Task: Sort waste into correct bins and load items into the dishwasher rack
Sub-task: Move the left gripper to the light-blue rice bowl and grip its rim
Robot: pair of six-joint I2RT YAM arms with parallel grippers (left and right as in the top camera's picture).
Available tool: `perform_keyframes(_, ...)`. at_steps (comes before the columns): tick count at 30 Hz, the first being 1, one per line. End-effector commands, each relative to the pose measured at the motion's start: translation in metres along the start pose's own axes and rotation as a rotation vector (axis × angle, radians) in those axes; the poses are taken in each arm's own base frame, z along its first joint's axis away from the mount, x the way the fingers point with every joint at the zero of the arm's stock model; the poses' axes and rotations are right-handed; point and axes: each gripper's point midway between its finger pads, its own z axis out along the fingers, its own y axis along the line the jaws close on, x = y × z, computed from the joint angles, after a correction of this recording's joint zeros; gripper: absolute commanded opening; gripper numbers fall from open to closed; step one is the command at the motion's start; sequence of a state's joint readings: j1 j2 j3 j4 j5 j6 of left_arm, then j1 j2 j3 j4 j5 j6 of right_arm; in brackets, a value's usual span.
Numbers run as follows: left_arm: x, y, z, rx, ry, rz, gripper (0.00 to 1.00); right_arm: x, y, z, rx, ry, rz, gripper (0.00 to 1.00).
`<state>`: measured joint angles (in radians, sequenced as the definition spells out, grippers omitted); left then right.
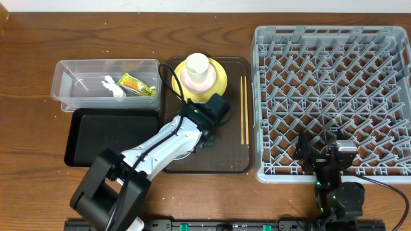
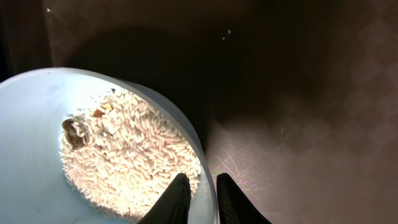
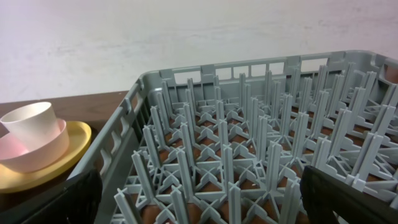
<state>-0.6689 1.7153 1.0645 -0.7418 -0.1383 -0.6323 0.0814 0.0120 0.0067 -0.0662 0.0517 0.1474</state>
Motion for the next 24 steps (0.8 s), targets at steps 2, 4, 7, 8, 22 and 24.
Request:
perform_keyframes(2, 0.0062, 0.0055, 0.0105, -0.041, 0.019, -0.016, 0.18, 0.0006, -0.0016, -0.0001, 0.006, 0.001, -0.014, 0.99)
perform_keyframes(4, 0.0063, 0.0055, 0.0108, -0.042, 0.020, -0.016, 0.19, 0.0006, -0.0016, -0.0001, 0.006, 0.001, -0.014, 0.99)
perform_keyframes(7, 0.0064, 0.0056, 0.0108, -0.042, 0.020, -0.016, 0.19, 0.0006, -0.0016, -0.0001, 0.006, 0.001, -0.014, 0.99)
perform_keyframes(8, 0.0064, 0.0056, 0.0108, -0.042, 0.020, -0.015, 0.19, 0.0006, -0.0016, -0.0001, 0.006, 0.001, -0.014, 0.99)
perform_keyframes(22, 0.0133, -0.0028, 0.0104, 0.001, 0.057, -0.021, 0.06, 0.0006, -0.0016, -0.0001, 0.006, 0.001, -0.014, 0.99)
perform_keyframes(24, 0.0137, -0.0036, 0.0103, 0.004, 0.058, -0.020, 0.06, 0.0006, -0.0016, -0.0001, 0.006, 0.001, -0.014, 0.99)
